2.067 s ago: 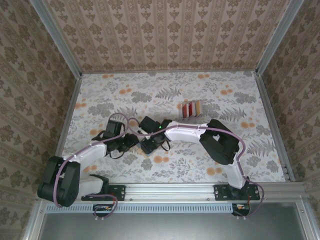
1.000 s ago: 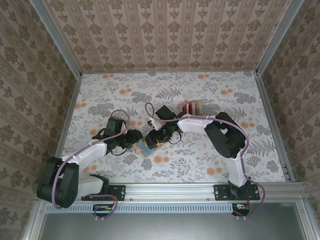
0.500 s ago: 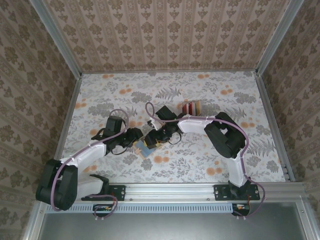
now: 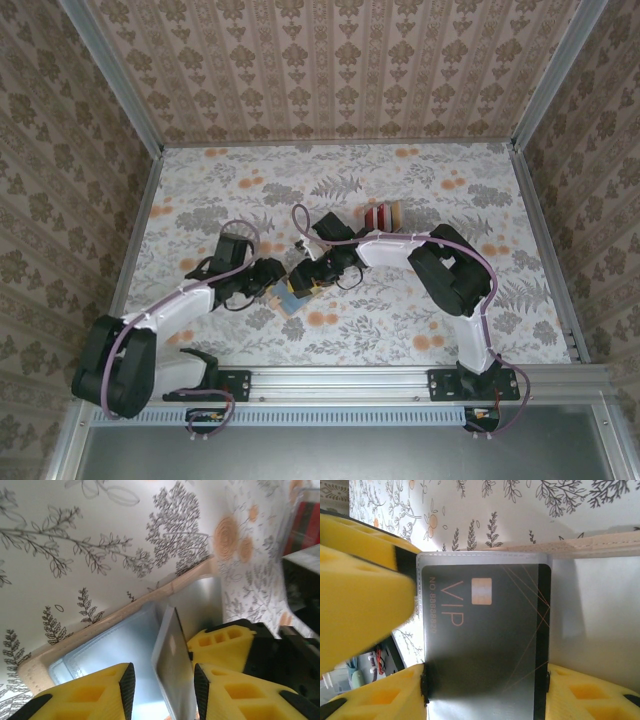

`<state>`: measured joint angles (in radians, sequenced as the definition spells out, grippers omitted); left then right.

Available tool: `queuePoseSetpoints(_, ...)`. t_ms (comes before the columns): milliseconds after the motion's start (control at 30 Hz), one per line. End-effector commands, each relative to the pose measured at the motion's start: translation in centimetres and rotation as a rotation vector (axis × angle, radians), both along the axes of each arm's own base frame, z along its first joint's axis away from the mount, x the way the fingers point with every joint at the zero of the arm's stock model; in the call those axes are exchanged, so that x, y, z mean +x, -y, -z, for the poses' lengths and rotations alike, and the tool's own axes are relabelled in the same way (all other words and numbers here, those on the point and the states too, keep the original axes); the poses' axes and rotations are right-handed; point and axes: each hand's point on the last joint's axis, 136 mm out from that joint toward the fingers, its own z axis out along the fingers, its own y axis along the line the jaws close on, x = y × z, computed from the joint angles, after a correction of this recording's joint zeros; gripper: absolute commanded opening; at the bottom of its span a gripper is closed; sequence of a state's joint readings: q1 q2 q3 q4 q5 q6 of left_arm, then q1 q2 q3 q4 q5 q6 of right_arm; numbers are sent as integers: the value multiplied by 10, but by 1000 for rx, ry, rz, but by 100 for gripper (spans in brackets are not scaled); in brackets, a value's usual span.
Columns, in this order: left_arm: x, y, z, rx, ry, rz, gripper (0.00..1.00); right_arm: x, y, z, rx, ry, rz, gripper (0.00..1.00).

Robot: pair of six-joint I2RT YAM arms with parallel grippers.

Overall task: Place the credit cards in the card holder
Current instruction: Flip over the card slot on the card holder.

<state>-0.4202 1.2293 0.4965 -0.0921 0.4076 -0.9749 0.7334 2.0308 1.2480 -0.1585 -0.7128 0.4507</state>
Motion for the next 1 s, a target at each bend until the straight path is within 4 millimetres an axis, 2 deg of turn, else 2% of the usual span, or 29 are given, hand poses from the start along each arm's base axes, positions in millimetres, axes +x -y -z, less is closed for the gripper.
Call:
queuePoseSetpoints(0,10,13,-7,-25,17,18,38,-4,0,1,25,-29,-7,54)
queuePoseSetpoints(100,14,19,-8,-24,20,31,30,-4,1,2,21,-30,-7,54)
queuePoseSetpoints(167,18,20,-11,-18,29,39,19,-5,2,2,17,-25,-6,55)
queuePoseSetpoints(233,19,18,-13,10,37,51,9,-4,4,2,8,-17,2,61)
queuePoseSetpoints(267,12,23,-13,39,32,91,5,-3,5,1,3,-10,5,64)
queuePoseSetpoints(333,7,18,-11,90,19,115,0,-2,9,-1,-13,4,12,68)
queuePoseSetpoints(633,-13,-6,-3,278,-53,223,0,11,40,-13,-114,97,77,71)
queuePoseSetpoints(833,-14,-7,4,362,-116,279,0,15,58,1,-195,111,117,71)
queuePoseSetpoints(967,-7,-4,1,510,-146,322,0,14,68,12,-244,109,138,70)
